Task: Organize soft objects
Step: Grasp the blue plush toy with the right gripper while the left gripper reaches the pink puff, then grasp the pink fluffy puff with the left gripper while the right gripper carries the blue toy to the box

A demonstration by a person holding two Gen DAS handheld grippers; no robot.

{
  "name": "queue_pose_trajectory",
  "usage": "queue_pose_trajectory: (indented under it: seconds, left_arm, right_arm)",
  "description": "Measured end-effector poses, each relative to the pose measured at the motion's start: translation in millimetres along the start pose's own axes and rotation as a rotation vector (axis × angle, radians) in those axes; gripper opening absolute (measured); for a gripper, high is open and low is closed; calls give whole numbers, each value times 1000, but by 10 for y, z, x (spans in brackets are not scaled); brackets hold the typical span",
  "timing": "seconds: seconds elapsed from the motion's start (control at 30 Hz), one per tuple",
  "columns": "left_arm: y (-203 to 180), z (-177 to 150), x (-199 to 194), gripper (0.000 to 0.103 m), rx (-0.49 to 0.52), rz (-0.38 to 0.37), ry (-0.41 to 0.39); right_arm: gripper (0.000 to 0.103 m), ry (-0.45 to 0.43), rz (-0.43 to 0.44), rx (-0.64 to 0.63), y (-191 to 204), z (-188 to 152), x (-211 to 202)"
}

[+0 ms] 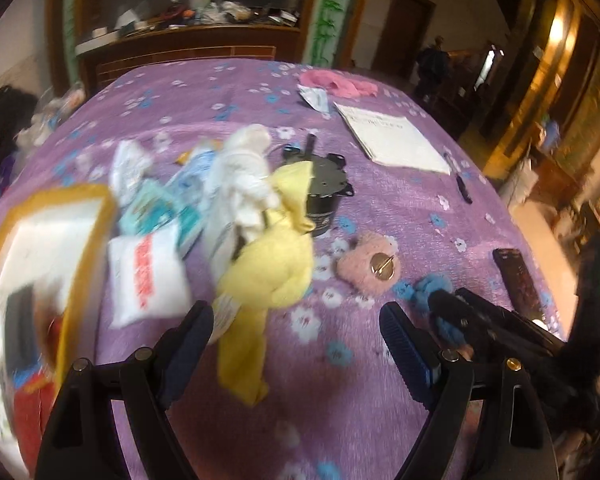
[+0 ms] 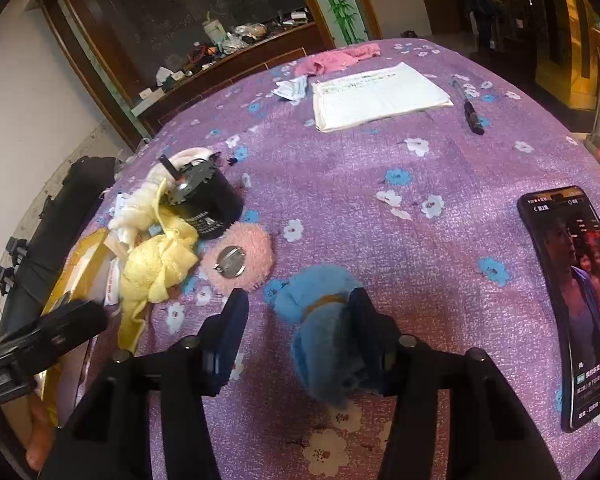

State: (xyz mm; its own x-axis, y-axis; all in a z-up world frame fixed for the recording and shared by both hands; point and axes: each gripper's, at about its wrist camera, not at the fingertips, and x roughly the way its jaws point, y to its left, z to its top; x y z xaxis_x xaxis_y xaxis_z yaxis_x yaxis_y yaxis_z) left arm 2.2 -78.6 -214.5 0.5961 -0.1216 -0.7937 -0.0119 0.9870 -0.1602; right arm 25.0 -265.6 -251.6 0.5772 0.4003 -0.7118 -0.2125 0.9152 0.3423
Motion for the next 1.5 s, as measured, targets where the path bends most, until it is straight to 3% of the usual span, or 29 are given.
queue_pose_trajectory:
  seconds: [0.13, 0.23, 0.43, 0.67, 0.87, 0.93, 1.03, 1.23, 1.3, 1.37, 1.43, 1.5]
  left_arm:
    - [-162, 145, 265, 88, 59, -21, 46]
    - [-292, 238, 372, 93, 103, 14, 32]
    - [-599, 286, 317, 93, 215, 43, 16]
    - [-616, 300, 409, 93, 189, -21, 37]
    - [-613, 362, 762, 78, 153, -104, 134]
    - [-602, 350, 882, 59, 142, -93, 159]
    - [-599, 309, 885, 45, 146, -56, 138]
    - [-412, 159, 672, 42, 81, -69, 106]
    - [-326, 103, 578, 42, 43, -82, 99]
    - [-254, 27, 470, 42, 9, -102, 95]
    - [-208, -43, 365, 42, -12, -123, 90]
    - [-151, -117, 262, 42, -36, -138, 84]
  right_arm:
    - [16, -5, 13, -1, -22, -31, -37]
    - [16, -5, 38, 18, -56, -32, -45]
    - [16, -6, 64, 33, -64, -26, -49]
    - [15, -4, 112, 50, -83, -29, -58]
    - [15, 4, 140, 80, -137, -35, -59]
    - [15, 3, 137, 77, -128, -39, -64]
    - [16, 0, 129, 67, -108, -41, -68]
    - [16, 0, 140, 75, -114, -47, -68]
    - [25, 1, 140, 83, -133, -40, -61]
    - [46, 5, 127, 97, -150, -27, -44]
    - [46, 24, 124, 98, -161, -19, -14]
    - [40, 37, 94, 73, -107, -16, 12]
